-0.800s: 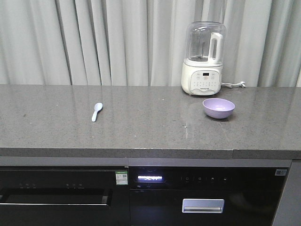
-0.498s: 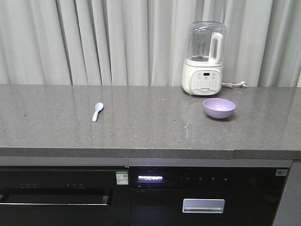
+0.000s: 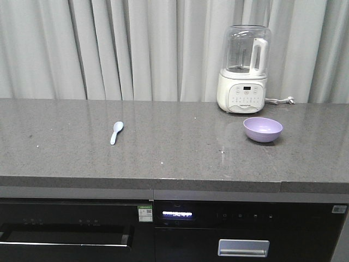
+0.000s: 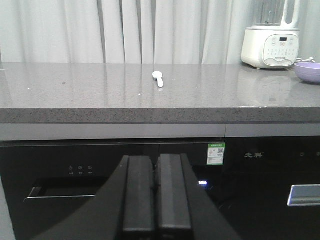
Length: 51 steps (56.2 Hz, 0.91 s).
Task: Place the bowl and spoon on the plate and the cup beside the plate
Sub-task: 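Drive the base toward the counter with the spoon and lavender bowl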
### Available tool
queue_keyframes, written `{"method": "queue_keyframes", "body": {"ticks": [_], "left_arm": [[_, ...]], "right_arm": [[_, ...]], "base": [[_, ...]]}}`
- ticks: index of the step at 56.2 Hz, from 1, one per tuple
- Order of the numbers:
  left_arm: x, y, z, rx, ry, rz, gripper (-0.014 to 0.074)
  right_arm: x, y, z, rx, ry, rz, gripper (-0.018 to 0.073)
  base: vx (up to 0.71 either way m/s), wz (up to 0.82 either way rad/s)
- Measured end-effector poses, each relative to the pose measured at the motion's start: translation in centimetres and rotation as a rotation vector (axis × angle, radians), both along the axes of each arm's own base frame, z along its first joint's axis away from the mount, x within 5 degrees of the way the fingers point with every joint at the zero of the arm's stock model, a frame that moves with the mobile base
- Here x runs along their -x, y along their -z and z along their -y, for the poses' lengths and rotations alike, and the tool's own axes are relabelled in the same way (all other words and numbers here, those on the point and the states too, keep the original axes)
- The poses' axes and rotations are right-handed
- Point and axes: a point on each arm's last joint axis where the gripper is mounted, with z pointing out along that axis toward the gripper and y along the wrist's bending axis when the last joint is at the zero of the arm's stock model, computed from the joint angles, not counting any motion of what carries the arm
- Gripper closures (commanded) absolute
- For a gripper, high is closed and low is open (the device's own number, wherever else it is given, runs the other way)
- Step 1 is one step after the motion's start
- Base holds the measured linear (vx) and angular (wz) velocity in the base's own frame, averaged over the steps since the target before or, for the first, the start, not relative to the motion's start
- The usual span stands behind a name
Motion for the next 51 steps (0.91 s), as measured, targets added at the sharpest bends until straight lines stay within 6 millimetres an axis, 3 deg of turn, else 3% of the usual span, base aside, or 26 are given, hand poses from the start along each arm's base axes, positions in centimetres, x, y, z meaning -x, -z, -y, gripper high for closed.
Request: {"method": "queue_keyframes", "body": {"ticks": [51], "left_arm": [[0.0,0.0,0.0,0.0,0.0,0.0,0.0599]], "right_arm": [[0.0,0.0,0.0,0.0,0.0,0.0,0.0568]], "base": [[0.37,-0.12]]}}
